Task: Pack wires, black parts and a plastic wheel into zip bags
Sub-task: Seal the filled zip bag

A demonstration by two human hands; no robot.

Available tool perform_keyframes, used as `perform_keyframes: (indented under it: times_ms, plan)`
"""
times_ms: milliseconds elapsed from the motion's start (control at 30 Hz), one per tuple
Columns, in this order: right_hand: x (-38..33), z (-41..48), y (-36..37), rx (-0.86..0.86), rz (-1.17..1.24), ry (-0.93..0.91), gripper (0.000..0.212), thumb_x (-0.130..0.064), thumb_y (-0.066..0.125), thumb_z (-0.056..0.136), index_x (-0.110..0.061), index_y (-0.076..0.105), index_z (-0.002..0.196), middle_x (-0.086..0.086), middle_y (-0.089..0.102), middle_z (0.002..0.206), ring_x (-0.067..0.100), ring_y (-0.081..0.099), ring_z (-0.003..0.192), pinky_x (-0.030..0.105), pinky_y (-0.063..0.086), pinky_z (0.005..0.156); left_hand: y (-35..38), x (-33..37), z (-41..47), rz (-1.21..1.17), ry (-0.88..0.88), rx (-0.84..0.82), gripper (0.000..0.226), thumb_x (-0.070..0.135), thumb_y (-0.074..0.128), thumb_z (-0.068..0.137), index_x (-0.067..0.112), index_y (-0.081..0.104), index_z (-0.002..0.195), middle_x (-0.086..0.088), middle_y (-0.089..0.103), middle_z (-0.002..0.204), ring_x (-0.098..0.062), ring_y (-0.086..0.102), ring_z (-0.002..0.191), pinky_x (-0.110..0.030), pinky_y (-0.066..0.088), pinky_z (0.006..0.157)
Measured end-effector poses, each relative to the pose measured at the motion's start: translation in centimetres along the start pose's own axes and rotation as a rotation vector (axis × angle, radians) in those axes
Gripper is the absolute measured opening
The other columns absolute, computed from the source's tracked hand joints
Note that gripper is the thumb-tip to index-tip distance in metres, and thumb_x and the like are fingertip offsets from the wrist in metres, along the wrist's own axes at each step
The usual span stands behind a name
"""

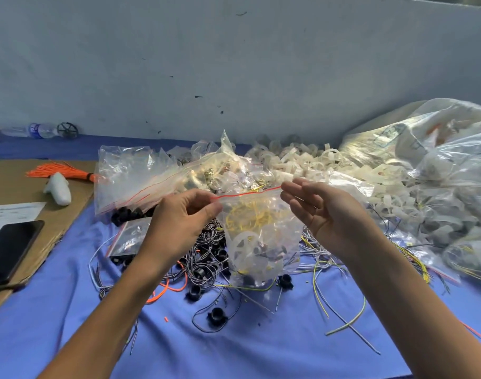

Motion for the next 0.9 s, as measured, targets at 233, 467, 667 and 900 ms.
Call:
perform_keyframes:
  times_ms: [233, 467, 667, 900]
  plan:
    - [-0.7, -0.7, -0.6, -0.016, 0.015, -0.066, 0.021, -0.007, 0.050, 0.096, -0.001, 0.060, 0.113, 0.012, 0.075, 0.100, 0.022, 0.074, 0.090, 0.020, 0.056, 0.060, -0.8, 1.0, -0.2, -0.043, 0.074, 0.067, 0.011, 0.040, 0.075, 0.079, 0.034, 0.075, 0.087, 0.009, 0.075, 0.082, -0.004, 0.066, 0.073, -0.019, 0.055, 0.071]
    - [-4.6, -2.9, 4.3, 0.023, -1.080, -0.795, 0.027, -0.028, 0.070, 0.086, -0.027, 0.063, 0.112, -0.007, 0.054, 0.080, 0.011, 0.050, 0.075, 0.031, 0.040, 0.071, 0.6, 0.7, -0.3, 0.077, 0.081, 0.004, 0.006, 0.029, 0.070, 0.090, 0.023, 0.071, 0.088, 0.005, 0.067, 0.076, -0.006, 0.057, 0.067, -0.027, 0.050, 0.067]
    - [-0.5, -2.1, 12.1, -0.294, -1.852, -0.871, 0.029, -0.055, 0.052, 0.087, -0.037, 0.064, 0.107, -0.012, 0.061, 0.105, 0.015, 0.046, 0.102, 0.034, 0.034, 0.093, 1.3, 2.2, -0.9, 0.138, 0.151, -0.035, 0.005, 0.032, 0.070, 0.092, 0.028, 0.071, 0.090, 0.017, 0.058, 0.069, -0.002, 0.049, 0.060, -0.018, 0.039, 0.058]
    - [0.0, -1.9, 12.7, -0.375, -1.851, -0.867, 0.033, -0.055, 0.045, 0.080, -0.031, 0.066, 0.090, -0.011, 0.063, 0.090, 0.015, 0.051, 0.086, 0.032, 0.045, 0.071, 1.1, 1.6, -1.1, 0.094, 0.136, -0.027, 0.005, 0.034, 0.071, 0.090, 0.029, 0.072, 0.091, 0.005, 0.066, 0.077, -0.007, 0.057, 0.067, -0.030, 0.050, 0.062]
Point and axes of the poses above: each hand's wrist, its own z-axis towards the middle knuckle, its own y-axis out of the palm, x = y × z, the point moved 10 cm from there along z, towards the middle knuckle
